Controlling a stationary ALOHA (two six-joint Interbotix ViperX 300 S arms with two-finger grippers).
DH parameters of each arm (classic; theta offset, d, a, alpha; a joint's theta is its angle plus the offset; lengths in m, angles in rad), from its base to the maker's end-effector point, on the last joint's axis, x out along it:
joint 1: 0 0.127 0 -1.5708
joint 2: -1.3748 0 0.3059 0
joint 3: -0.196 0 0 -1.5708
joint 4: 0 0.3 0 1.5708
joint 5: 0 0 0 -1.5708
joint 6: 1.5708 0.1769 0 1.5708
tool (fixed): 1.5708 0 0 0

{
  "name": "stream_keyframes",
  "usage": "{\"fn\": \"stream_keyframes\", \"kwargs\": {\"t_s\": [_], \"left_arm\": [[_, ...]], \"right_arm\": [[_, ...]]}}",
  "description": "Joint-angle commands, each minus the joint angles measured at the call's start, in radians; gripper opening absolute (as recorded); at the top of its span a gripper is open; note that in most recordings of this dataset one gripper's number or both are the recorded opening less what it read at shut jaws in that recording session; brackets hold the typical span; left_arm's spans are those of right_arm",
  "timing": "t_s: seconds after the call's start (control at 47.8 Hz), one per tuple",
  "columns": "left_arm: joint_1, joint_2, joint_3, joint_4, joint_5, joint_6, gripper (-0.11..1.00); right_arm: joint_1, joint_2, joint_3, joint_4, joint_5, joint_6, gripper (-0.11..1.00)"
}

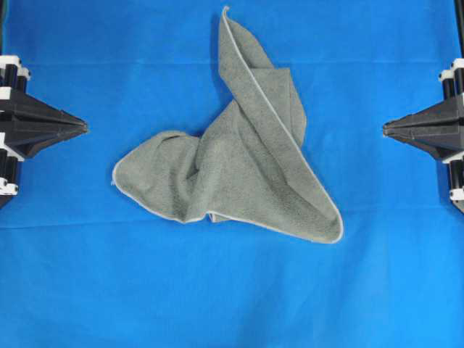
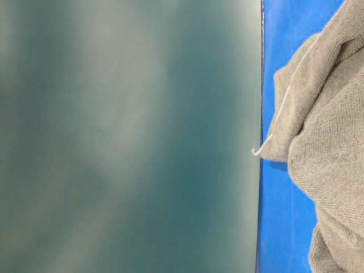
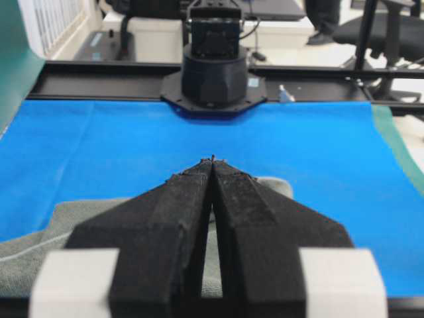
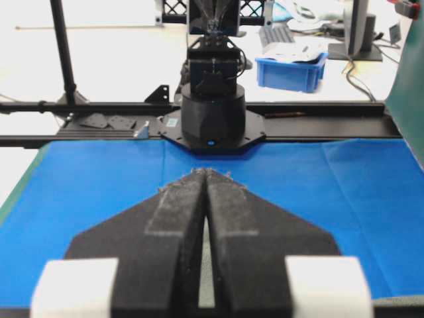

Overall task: Fold a large towel.
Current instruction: 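Move both grippers inward and grasp opposite corners of the grey towel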

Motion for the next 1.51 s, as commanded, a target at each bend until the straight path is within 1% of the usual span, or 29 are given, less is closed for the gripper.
{"fn": "stream_keyframes", "kwargs": {"t_s": [0.0, 0.063, 0.188, 0.272, 0.439, 0.585, 0.606, 0.648, 0.732, 0.774, 0.857, 0.878, 0.899, 0.941, 0.983, 1.087, 1.171, 1.275, 1.484], "left_arm": [[-0.041, 0.029, -0.049, -0.028, 0.069, 0.003, 0.00], [-0.049, 0.049, -0.067, -0.028, 0.130, 0.008, 0.00], [-0.054, 0.106, -0.081, -0.026, 0.233, 0.011, 0.00], [-0.054, 0.156, -0.080, -0.026, 0.291, 0.011, 0.00], [-0.064, 0.256, -0.084, -0.026, 0.387, 0.008, 0.00], [-0.075, 0.353, -0.086, -0.026, 0.436, -0.005, 0.02], [-0.075, 0.367, -0.084, -0.026, 0.439, -0.005, 0.04], [-0.075, 0.394, -0.084, -0.026, 0.442, -0.003, 0.13], [-0.075, 0.454, -0.083, -0.026, 0.440, 0.011, 0.36], [-0.075, 0.495, -0.081, -0.026, 0.439, 0.014, 0.49], [-0.075, 0.568, -0.084, -0.021, 0.431, 0.018, 0.73], [-0.075, 0.586, -0.086, -0.021, 0.426, 0.021, 0.76], [-0.074, 0.604, -0.087, -0.020, 0.422, 0.025, 0.77], [-0.069, 0.641, -0.091, -0.020, 0.405, 0.032, 0.75], [-0.067, 0.675, -0.095, -0.020, 0.383, 0.043, 0.73], [-0.058, 0.753, -0.109, -0.020, 0.328, 0.067, 0.73], [-0.049, 0.801, -0.115, -0.020, 0.307, 0.089, 0.73], [-0.046, 0.844, -0.118, -0.020, 0.305, 0.110, 0.73], [-0.028, 0.867, -0.124, -0.020, 0.311, 0.115, 0.70]], "right_arm": [[0.005, 0.015, -0.025, 0.008, -0.005, 0.012, 0.00], [0.018, 0.038, -0.049, 0.012, 0.046, 0.025, 0.00], [0.032, 0.109, -0.107, 0.012, 0.219, 0.066, 0.00], [0.041, 0.172, -0.132, 0.015, 0.310, 0.098, 0.00], [0.067, 0.322, -0.155, 0.017, 0.354, 0.199, 0.00], [0.103, 0.465, -0.183, 0.017, 0.426, 0.318, 0.00], [0.109, 0.485, -0.190, 0.017, 0.439, 0.334, 0.00], [0.123, 0.522, -0.202, 0.017, 0.459, 0.364, 0.01], [0.158, 0.591, -0.229, 0.017, 0.491, 0.414, 0.03], [0.179, 0.624, -0.241, 0.017, 0.503, 0.436, 0.12], [0.222, 0.680, -0.264, 0.017, 0.517, 0.474, 0.37], [0.233, 0.692, -0.268, 0.017, 0.517, 0.483, 0.43], [0.244, 0.703, -0.273, 0.017, 0.517, 0.492, 0.49], [0.259, 0.726, -0.282, 0.017, 0.515, 0.511, 0.59], [0.270, 0.753, -0.291, 0.017, 0.514, 0.535, 0.65], [0.273, 0.810, -0.299, 0.015, 0.520, 0.580, 0.61], [0.273, 0.856, -0.301, 0.015, 0.517, 0.597, 0.61], [0.276, 0.902, -0.307, 0.015, 0.506, 0.606, 0.61], [0.275, 0.966, -0.319, 0.012, 0.509, 0.609, 0.60]]}}
